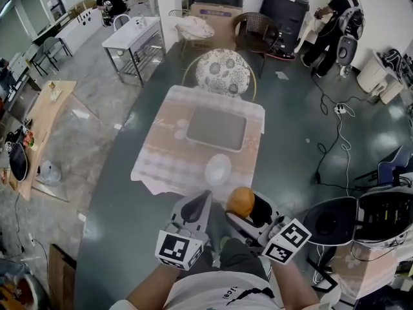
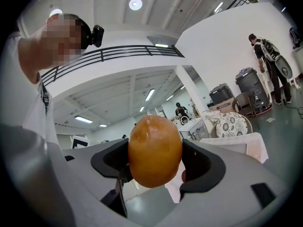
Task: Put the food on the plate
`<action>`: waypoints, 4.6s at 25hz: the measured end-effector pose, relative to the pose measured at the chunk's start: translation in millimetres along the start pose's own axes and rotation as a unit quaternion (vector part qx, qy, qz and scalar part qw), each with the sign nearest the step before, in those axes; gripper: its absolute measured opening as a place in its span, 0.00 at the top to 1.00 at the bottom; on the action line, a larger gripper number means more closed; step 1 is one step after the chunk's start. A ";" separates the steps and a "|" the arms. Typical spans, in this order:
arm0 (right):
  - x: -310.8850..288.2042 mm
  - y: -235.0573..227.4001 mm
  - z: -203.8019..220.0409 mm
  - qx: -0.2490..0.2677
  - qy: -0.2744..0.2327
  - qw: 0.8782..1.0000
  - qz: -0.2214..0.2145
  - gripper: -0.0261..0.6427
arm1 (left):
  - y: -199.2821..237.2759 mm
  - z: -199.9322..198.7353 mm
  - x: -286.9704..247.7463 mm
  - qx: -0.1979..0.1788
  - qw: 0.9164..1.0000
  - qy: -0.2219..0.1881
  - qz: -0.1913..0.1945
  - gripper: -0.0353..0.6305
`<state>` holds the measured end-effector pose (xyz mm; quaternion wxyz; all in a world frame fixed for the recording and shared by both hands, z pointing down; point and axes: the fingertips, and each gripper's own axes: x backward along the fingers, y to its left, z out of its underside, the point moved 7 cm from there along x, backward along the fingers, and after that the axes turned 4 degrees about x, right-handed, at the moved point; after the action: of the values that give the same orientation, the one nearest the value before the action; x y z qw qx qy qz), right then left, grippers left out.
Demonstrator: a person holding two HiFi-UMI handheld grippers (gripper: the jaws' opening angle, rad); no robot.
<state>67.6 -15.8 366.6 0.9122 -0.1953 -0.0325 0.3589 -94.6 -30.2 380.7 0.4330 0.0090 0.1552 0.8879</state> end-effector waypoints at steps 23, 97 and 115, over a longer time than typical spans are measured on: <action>-98.5 -142.6 109.5 0.018 0.112 0.993 0.013 0.47 | 97.1 97.9 -101.0 0.029 0.998 0.046 -0.019 0.94; -137.8 -150.3 120.6 0.169 0.272 0.947 0.019 0.48 | 103.6 101.0 -123.2 0.035 0.995 0.096 -0.021 0.94; -112.2 -98.6 23.1 0.109 0.128 0.982 0.083 0.93 | 67.5 15.0 -90.2 0.002 0.998 0.064 -0.003 0.94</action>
<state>43.2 -148.7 434.4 0.8919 -0.1407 0.1400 0.4064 -87.7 -134.7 424.7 0.4247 -0.0473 0.1841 0.8852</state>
